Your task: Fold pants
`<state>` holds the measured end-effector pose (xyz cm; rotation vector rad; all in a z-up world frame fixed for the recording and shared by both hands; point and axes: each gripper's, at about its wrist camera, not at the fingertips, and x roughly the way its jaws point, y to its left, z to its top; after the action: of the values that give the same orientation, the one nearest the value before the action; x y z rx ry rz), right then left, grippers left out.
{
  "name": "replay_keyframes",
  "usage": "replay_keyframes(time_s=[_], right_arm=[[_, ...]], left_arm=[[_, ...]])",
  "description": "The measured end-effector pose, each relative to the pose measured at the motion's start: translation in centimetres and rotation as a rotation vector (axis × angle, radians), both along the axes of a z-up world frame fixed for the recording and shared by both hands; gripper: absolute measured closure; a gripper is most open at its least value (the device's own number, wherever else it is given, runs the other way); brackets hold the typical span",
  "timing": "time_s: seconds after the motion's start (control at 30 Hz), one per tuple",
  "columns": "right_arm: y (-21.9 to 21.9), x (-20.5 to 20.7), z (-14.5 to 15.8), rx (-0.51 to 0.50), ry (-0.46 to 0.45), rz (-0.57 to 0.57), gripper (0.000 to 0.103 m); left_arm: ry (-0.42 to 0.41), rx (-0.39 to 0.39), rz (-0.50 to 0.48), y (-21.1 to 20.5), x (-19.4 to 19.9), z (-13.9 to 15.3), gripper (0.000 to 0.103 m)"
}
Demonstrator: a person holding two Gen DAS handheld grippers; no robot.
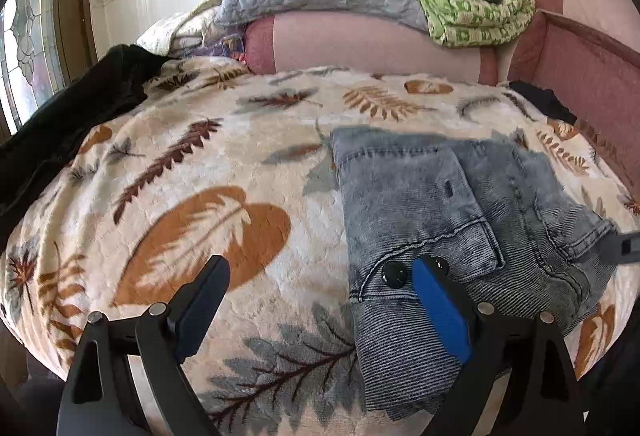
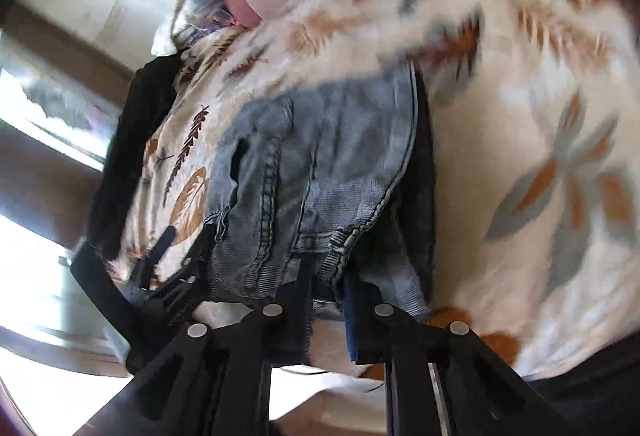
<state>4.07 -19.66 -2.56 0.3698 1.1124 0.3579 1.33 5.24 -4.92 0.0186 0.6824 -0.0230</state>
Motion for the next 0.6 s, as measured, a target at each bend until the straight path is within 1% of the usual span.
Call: replay_keyframes(time_s=[0.03, 0.07, 0.1, 0.13, 0.17, 0.2, 0.23, 0.27, 0.3, 0.37, 0.4, 0.47, 0.5, 0.53, 0.57, 0.6], right_arm=[[-0.2, -0.4, 0.6, -0.032, -0.023, -0.001, 0.09], [-0.6, -0.6, 0.9, -0.056, -0.038, -0.007, 0.09], [-1.0, -0.8, 0.5, -0.072, -0.035, -0.012, 0.09], [-1.3, -0.8, -0.4, -0.082, -0.016, -0.012, 0.09], [-1.1, -0.3, -1.2, -0.091, 0.005, -0.012, 0.09], [-1.1, -0.1, -2.7, -0.11, 0.04, -0.02, 0.091], [-1.2, 0.1, -4.3, -0.113, 0.067, -0.023, 0.09], [-1.8, 0.1, -4.6, -0.093, 0.064, -0.035, 0.091], [-2.2, 0.2, -4.4, -0.064, 0.066, -0.052, 0.091], [-3.2, 0.1, -3.4, -0.033, 0.071, -0.071, 0.088], [-3.4, 0.1, -2.8, -0.031, 0.063, -0.074, 0.088], [-3.6, 0.0, -0.5, -0.003, 0.017, -0.09, 0.088], [-3.6, -0.1, 0.4, 0.029, -0.002, -0.096, 0.087], [-3.4, 0.0, 1.7, 0.097, -0.023, -0.089, 0.085], [-2.9, 0.2, 2.1, 0.14, -0.027, -0.07, 0.082], [-2.1, 0.5, 2.2, 0.193, -0.023, -0.039, 0.076]], left_arm=[[-0.029, -0.003, 0.004, 0.1, -0.3, 0.6, 0.01], [-0.081, -0.007, 0.013, 0.2, -0.9, 1.4, 0.01], [-0.13, -0.013, 0.022, 0.2, -1.4, 2.1, 0.01], [-0.157, -0.014, 0.021, 0.0, -1.7, 2.5, 0.01], [-0.158, -0.005, 0.008, -0.4, -1.6, 2.5, 0.01], [-0.13, 0.03, -0.013, -1.1, -1.2, 2.0, 0.01], [-0.044, 0.111, -0.051, -2.5, -0.2, 0.4, 0.01], [-0.005, 0.154, -0.072, -3.2, 0.1, -0.8, 0.01], [-0.04, 0.161, -0.058, -3.4, -0.3, -1.1, 0.01], [-0.036, 0.178, -0.054, -3.7, -0.3, -0.7, 0.01], [-0.04, 0.182, -0.06, -3.7, -0.2, -0.8, 0.01], [-0.035, 0.162, -0.055, -3.5, -0.1, -0.8, 0.01], [-0.031, 0.159, -0.054, -3.4, 0.0, -0.8, 0.01], [-0.033, 0.165, -0.057, -3.5, 0.0, -0.8, 0.01], [-0.036, 0.17, -0.058, -3.5, 0.0, -0.8, 0.01], [-0.039, 0.175, -0.058, -3.6, -0.1, -0.8, 0.01]])
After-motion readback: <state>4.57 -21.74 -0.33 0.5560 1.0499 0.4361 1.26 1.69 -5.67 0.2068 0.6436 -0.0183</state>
